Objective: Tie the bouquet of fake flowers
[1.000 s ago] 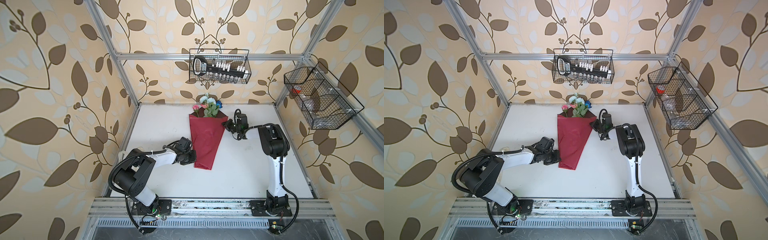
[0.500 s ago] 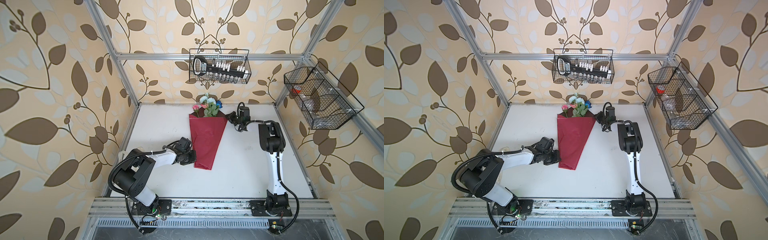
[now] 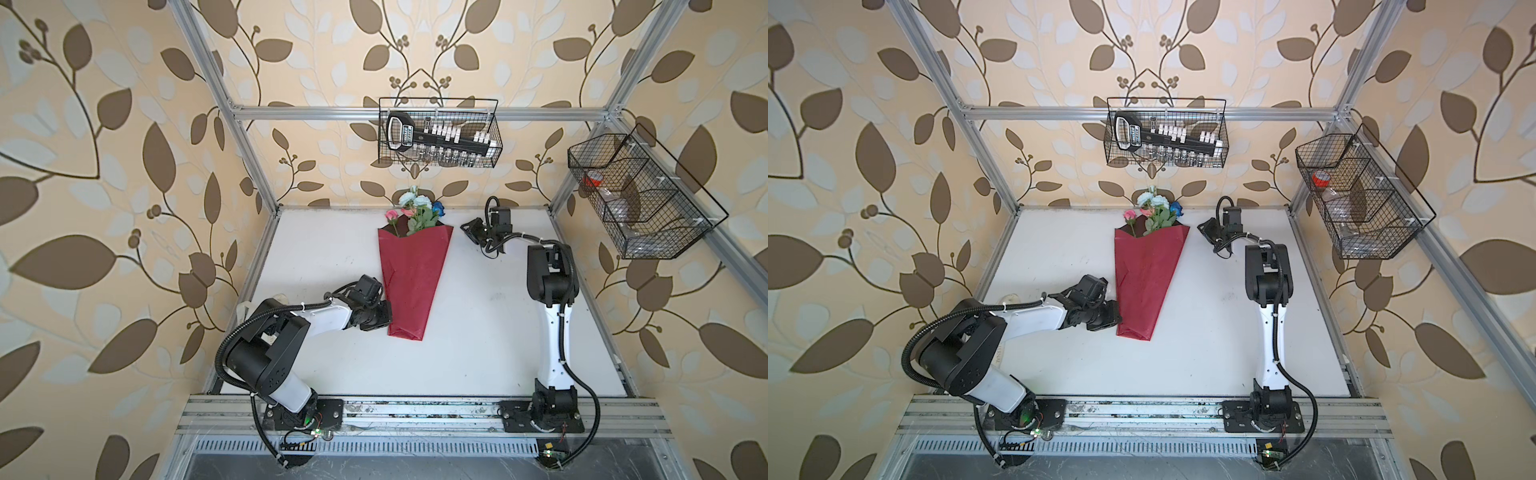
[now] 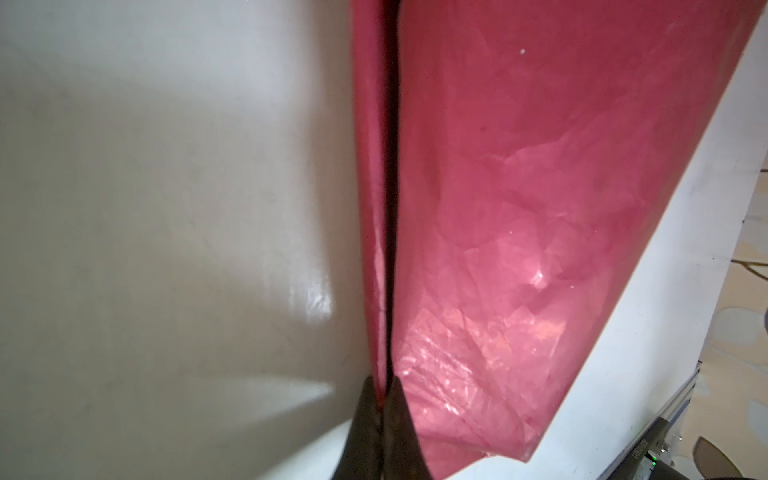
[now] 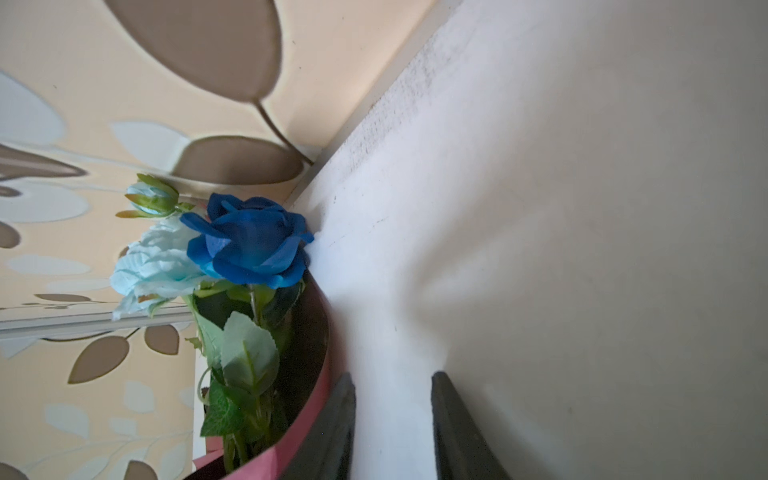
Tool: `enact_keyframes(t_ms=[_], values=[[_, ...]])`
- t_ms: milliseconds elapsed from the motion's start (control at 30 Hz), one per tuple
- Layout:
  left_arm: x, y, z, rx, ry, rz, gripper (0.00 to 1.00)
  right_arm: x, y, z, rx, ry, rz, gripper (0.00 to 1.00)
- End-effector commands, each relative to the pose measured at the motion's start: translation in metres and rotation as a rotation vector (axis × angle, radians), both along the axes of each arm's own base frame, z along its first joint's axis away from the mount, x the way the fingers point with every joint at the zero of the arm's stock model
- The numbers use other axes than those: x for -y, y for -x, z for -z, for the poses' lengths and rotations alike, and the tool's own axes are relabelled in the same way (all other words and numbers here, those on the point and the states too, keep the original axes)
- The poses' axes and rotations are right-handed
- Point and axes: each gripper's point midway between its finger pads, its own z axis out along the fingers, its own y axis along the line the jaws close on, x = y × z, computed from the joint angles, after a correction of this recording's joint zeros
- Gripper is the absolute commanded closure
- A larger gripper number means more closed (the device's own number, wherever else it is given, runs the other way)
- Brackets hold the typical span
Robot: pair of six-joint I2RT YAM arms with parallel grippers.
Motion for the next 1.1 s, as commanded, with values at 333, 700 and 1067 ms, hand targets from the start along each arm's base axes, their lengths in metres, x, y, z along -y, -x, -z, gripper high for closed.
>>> enact_keyframes(t_ms=[333,700,1067], values=[[-0.032,0.053,0.046,-0.210,-0.135,-0.002,1.00,-0.029,0.118,-0.049,0.020,0.015,-0.102,0.52],[-0.030,0.054,0.048,-0.220,-0.120,-0.008,1.00,-0.117,0.190,-0.029,0.003,-0.035,-0.304,0.34],[-0.033,0.058,0.050,-0.232,-0.138,0.001,1.00,-0.142,0.170,0.006,-0.027,-0.105,-0.326,0.52]])
